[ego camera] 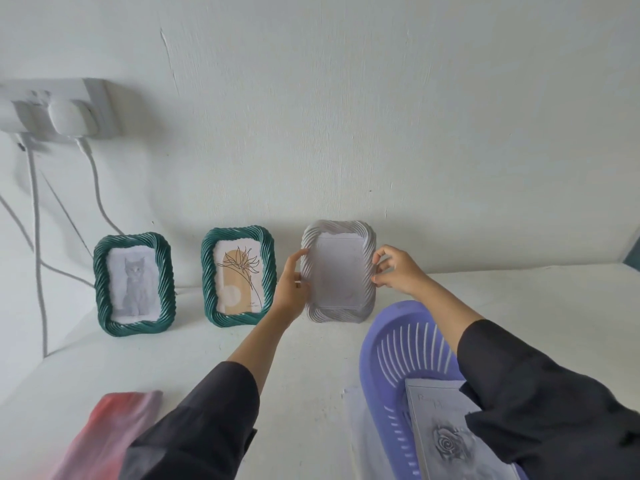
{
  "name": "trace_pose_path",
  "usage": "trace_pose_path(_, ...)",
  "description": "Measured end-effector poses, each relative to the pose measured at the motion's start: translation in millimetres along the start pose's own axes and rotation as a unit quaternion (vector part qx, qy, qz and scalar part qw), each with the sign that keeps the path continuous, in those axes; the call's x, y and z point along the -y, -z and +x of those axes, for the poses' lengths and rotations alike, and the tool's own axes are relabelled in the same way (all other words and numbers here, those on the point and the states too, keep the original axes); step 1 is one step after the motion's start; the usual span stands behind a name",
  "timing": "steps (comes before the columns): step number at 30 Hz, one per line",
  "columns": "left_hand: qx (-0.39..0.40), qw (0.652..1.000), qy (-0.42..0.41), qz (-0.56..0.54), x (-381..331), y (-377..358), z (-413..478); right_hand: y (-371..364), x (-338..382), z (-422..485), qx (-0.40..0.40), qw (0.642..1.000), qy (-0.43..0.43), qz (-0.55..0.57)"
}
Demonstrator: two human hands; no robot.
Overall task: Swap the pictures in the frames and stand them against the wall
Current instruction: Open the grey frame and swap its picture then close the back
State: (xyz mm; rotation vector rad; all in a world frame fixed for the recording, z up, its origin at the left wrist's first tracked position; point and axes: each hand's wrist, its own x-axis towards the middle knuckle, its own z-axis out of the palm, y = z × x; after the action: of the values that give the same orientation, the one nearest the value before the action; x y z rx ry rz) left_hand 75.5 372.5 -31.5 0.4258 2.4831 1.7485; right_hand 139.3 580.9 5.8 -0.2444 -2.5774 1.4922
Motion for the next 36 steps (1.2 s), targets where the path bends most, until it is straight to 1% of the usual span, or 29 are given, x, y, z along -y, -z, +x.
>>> trace_pose_path(4,-0.001,1.0,-0.013,-0.007,-8.2,10.0,-10.8,-0.1,14.7,-8.4,-0.015,1.0,0.02,0.006)
trace_pose_path(8,-0.027,0.999,-0.029,-0.017,-16.5,30.4,-23.1,-4.8,39.6,-23.2,-0.018,0.999,0.038,0.03)
trace_pose_path(11,-0.055,0.997,-0.043,-0.044,-24.2,52.2,-38.4,-12.8,65.2,-41.9,-0.01,0.996,0.043,0.072)
trace_pose_path(14,-0.082,0.993,-0.052,-0.062,-29.0,74.9,-56.7,-26.4,91.0,-64.6,-0.005,0.989,0.045,0.143)
trace_pose_path(17,-0.091,0.992,-0.039,-0.076,-23.8,94.3,-77.7,-46.2,109.7,-88.7,-0.003,0.984,0.024,0.174)
trace_pose_path(21,-0.071,0.992,-0.009,-0.102,-10.1,114.7,-112.4,-78.9,122.5,-119.8,-0.005,0.98,-0.019,0.196)
trace_pose_path(26,0.001,0.994,0.073,-0.084,2.1,128.9,-148.7,-112.7,127.8,-150.5,-0.036,0.975,-0.052,0.212)
trace_pose_path(29,0.085,0.984,0.146,-0.062,11.2,130.9,-162.7,-122.3,126.6,-163.6,-0.049,0.976,-0.056,0.206)
trace_pose_path(31,0.143,0.97,0.189,-0.048,14.3,129.9,-169.9,-125.1,128.5,-169.9,-0.048,0.979,-0.044,0.192)
trace_pose_path(32,0.158,0.966,0.199,-0.039,13.0,128.7,-172.7,-126.6,130.8,-171.3,-0.046,0.983,-0.032,0.176)
trace_pose_path(34,0.15,0.967,0.204,-0.037,7.4,125.6,-174.3,-130.5,136.6,-172.4,-0.038,0.993,-0.002,0.113)
trace_pose_path(36,0.111,0.972,0.192,-0.076,-1.6,121.3,-172.9,-135.6,141.9,-173.5,-0.022,1.0,0.019,-0.005)
